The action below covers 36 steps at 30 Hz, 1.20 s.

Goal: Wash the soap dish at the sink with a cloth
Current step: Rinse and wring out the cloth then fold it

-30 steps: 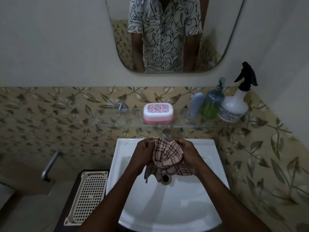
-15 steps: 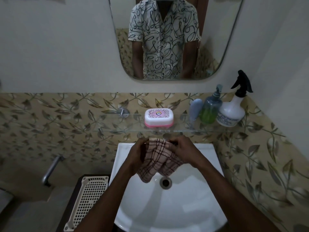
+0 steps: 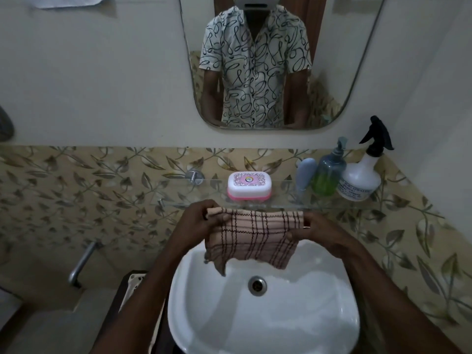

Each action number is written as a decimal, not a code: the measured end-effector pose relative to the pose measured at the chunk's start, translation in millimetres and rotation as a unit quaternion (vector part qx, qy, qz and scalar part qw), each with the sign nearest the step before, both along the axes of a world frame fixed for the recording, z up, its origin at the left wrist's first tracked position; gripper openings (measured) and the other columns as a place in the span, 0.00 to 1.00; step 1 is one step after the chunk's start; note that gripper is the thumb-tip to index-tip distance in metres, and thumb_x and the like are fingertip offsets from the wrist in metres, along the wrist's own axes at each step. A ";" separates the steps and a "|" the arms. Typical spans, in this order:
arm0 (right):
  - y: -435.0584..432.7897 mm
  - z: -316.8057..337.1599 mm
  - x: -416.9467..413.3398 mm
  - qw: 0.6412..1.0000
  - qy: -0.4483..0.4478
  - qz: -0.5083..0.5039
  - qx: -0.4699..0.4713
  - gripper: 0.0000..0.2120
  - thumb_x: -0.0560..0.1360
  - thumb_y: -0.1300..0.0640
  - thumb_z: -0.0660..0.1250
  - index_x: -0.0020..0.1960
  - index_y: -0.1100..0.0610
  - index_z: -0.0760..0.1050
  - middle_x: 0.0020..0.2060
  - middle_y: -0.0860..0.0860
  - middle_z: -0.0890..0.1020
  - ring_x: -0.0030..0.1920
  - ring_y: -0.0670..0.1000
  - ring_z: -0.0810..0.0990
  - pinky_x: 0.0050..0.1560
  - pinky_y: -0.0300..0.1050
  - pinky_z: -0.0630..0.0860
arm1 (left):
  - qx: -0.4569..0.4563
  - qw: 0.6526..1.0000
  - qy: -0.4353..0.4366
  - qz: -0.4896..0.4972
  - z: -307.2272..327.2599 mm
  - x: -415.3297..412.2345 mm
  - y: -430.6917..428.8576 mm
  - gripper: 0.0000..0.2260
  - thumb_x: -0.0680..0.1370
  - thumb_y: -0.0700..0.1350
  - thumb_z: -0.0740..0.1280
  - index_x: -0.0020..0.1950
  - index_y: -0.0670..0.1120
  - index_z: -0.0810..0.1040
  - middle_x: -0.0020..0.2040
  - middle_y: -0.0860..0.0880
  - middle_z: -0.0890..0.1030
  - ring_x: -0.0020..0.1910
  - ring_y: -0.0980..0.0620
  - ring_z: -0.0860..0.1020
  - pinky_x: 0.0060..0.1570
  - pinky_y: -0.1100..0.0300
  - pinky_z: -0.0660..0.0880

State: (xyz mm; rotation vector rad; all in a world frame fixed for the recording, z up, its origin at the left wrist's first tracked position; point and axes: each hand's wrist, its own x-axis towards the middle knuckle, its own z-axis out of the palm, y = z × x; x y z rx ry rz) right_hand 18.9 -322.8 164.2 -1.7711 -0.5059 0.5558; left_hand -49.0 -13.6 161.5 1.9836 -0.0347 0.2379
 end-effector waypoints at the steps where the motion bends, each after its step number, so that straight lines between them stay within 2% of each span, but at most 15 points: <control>1: 1.5 -0.6 -2.6 0.996 0.039 -0.027 0.073 0.14 0.71 0.70 0.69 0.53 0.57 0.83 0.49 0.53 0.87 0.49 0.50 0.85 0.46 0.42 0.81 | -0.083 0.996 0.025 -0.012 3.3 -0.5 4.1 0.11 0.68 0.53 0.77 0.36 0.48 0.81 0.30 0.53 0.80 0.29 0.58 0.77 0.31 0.62 0.73; 3: 9.5 -1.5 -3.8 0.973 0.110 -0.080 0.185 0.13 0.73 0.70 0.64 0.52 0.60 0.83 0.48 0.57 0.87 0.48 0.55 0.85 0.46 0.46 0.83 | -0.284 0.955 0.077 -0.040 0.4 0.1 4.8 0.20 0.66 0.64 0.76 0.40 0.48 0.85 0.36 0.50 0.85 0.35 0.53 0.82 0.39 0.56 0.78; 5: 23.4 -0.2 -4.7 0.955 0.143 -0.135 0.224 0.09 0.75 0.66 0.63 0.51 0.64 0.81 0.45 0.60 0.86 0.44 0.58 0.84 0.42 0.48 0.83 | -0.480 0.855 0.160 -0.110 -23.1 -0.9 -10.7 0.34 0.70 0.74 0.62 0.51 0.46 0.87 0.53 0.42 0.86 0.54 0.44 0.83 0.59 0.44 0.77; 7: 33.3 -3.4 -5.3 0.953 0.140 -0.176 0.202 0.08 0.77 0.60 0.65 0.49 0.61 0.81 0.41 0.59 0.86 0.41 0.57 0.83 0.38 0.45 0.82 | -0.600 0.750 0.230 -0.159 -57.3 -13.1 -34.6 0.43 0.70 0.74 0.59 0.67 0.40 0.79 0.68 0.35 0.77 0.69 0.38 0.75 0.70 0.39 0.68; 8: 33.7 -7.9 -5.5 0.956 0.136 -0.181 0.187 0.08 0.78 0.58 0.65 0.48 0.60 0.81 0.41 0.59 0.85 0.41 0.57 0.84 0.39 0.45 0.82 | -0.611 0.733 0.256 -0.157 -71.5 -21.6 -45.8 0.42 0.70 0.71 0.63 0.70 0.39 0.75 0.70 0.34 0.75 0.70 0.37 0.73 0.71 0.39 0.67; 10: 25.9 -19.1 -6.0 0.959 0.150 -0.179 0.159 0.10 0.79 0.55 0.64 0.48 0.60 0.81 0.43 0.59 0.85 0.42 0.55 0.84 0.40 0.45 0.81 | -0.555 0.778 0.262 -0.137 -83.6 -34.9 -55.5 0.32 0.72 0.58 0.74 0.68 0.38 0.78 0.66 0.34 0.78 0.66 0.39 0.78 0.63 0.44 0.75; 12: 12.5 -34.2 -9.0 0.963 0.176 -0.152 0.133 0.11 0.80 0.52 0.63 0.48 0.57 0.81 0.44 0.58 0.86 0.43 0.54 0.85 0.42 0.47 0.82 | -0.482 0.839 0.226 -0.118 -94.2 -38.4 -54.0 0.21 0.72 0.44 0.75 0.62 0.37 0.81 0.60 0.35 0.82 0.58 0.40 0.83 0.53 0.49 0.81; 14: 1.6 -50.2 -14.8 0.968 0.206 -0.116 0.086 0.10 0.77 0.50 0.67 0.55 0.54 0.79 0.50 0.56 0.86 0.50 0.56 0.85 0.50 0.53 0.82 | -0.470 0.848 0.234 -0.067 -102.9 -38.2 -46.0 0.18 0.71 0.35 0.71 0.61 0.33 0.81 0.58 0.33 0.83 0.54 0.38 0.84 0.49 0.49 0.82; 16: -1.0 -67.7 -24.5 0.971 0.222 -0.082 0.004 0.18 0.72 0.56 0.74 0.60 0.50 0.75 0.53 0.55 0.86 0.52 0.58 0.85 0.47 0.55 0.83 | -0.461 0.852 0.245 -0.024 -108.7 -37.7 -39.3 0.15 0.73 0.30 0.67 0.60 0.29 0.79 0.55 0.31 0.83 0.50 0.38 0.85 0.47 0.49 0.83; 20: 7.5 -81.9 -33.8 0.946 0.304 -0.112 0.011 0.13 0.72 0.75 0.65 0.55 0.69 0.78 0.48 0.65 0.85 0.45 0.59 0.86 0.41 0.48 0.83 | -0.387 0.883 0.266 0.021 -104.8 -34.5 -33.4 0.10 0.77 0.28 0.62 0.53 0.32 0.82 0.50 0.32 0.85 0.45 0.40 0.85 0.46 0.50 0.84; 23: 14.6 -82.2 -31.6 0.900 0.387 -0.174 0.099 0.11 0.75 0.75 0.60 0.55 0.73 0.76 0.47 0.67 0.82 0.44 0.62 0.84 0.47 0.53 0.83 | -0.298 0.909 0.289 0.031 -98.1 -31.2 -26.0 0.08 0.81 0.36 0.64 0.54 0.38 0.83 0.47 0.39 0.86 0.44 0.45 0.85 0.43 0.53 0.83; 27: 21.8 -80.1 -33.8 0.895 0.398 -0.193 0.054 0.13 0.76 0.74 0.59 0.60 0.72 0.73 0.52 0.68 0.79 0.47 0.63 0.80 0.57 0.58 0.75 | -0.277 0.896 0.347 0.012 -89.3 -28.0 -20.5 0.09 0.79 0.35 0.66 0.56 0.32 0.81 0.50 0.36 0.84 0.47 0.42 0.83 0.49 0.50 0.80; 29: 21.6 -71.2 -31.2 0.905 0.374 -0.184 0.087 0.14 0.74 0.76 0.62 0.59 0.71 0.73 0.51 0.67 0.80 0.47 0.62 0.81 0.57 0.58 0.75 | -0.297 0.903 0.310 -0.004 -83.4 -27.9 -12.9 0.09 0.77 0.30 0.66 0.55 0.34 0.82 0.50 0.36 0.85 0.47 0.42 0.84 0.49 0.50 0.81; 33: 12.0 -58.8 -24.8 0.949 0.186 -0.128 0.222 0.27 0.65 0.76 0.71 0.61 0.60 0.76 0.51 0.63 0.85 0.50 0.60 0.84 0.46 0.52 0.83 | -0.294 0.947 0.126 0.015 -71.0 -36.0 2.6 0.13 0.76 0.30 0.67 0.51 0.45 0.87 0.49 0.42 0.87 0.48 0.44 0.85 0.45 0.53 0.83; 36: 19.9 -63.1 -24.8 0.966 0.092 -0.166 0.175 0.25 0.62 0.81 0.66 0.53 0.60 0.79 0.44 0.57 0.87 0.47 0.58 0.84 0.38 0.43 0.82 | -0.215 0.975 0.059 -0.003 -65.4 -37.4 2.4 0.12 0.74 0.28 0.68 0.46 0.41 0.87 0.51 0.42 0.87 0.51 0.45 0.84 0.49 0.53 0.81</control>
